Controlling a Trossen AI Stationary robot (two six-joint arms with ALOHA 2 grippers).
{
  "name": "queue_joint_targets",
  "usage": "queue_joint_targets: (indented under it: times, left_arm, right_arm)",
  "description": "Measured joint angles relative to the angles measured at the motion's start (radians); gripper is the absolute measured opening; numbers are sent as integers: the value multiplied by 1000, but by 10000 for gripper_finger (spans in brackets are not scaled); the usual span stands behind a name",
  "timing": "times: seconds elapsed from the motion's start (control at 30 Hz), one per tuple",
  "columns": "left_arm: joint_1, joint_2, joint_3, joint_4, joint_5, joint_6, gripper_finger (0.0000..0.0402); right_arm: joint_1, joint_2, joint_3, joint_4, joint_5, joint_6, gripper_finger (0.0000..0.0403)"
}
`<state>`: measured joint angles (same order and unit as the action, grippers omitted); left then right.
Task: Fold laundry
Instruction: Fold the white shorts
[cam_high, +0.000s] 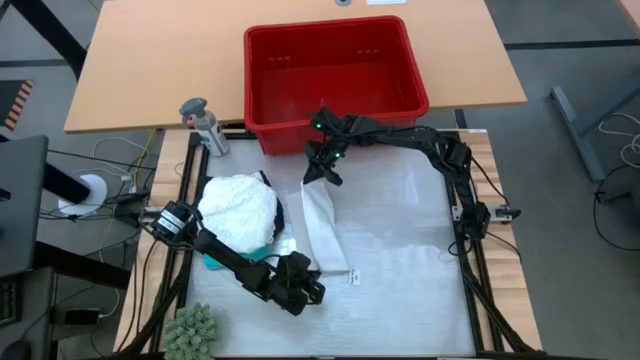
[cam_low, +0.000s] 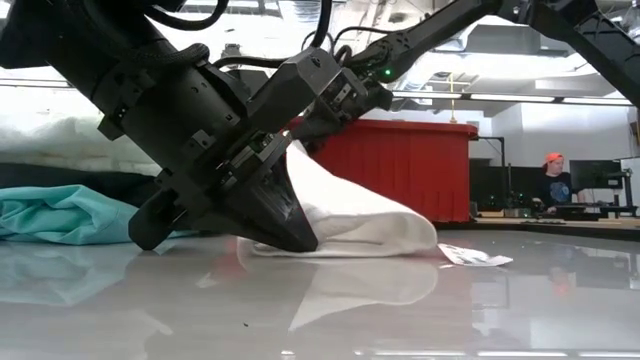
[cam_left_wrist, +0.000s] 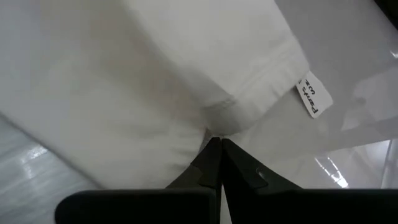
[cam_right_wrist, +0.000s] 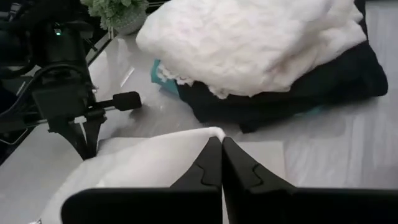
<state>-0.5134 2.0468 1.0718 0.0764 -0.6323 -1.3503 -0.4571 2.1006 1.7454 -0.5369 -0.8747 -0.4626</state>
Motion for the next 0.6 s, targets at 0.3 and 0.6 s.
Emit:
queue_joint_targets:
  times: [0.3,0.6]
  left_arm:
    - [47,-1,0,38,98,38,0]
    - [50,-1,0,57,106,59,0]
  right_arm:
    - [51,0,0,30,11,-17,29]
    - [107,0,0,82,61,-87,33]
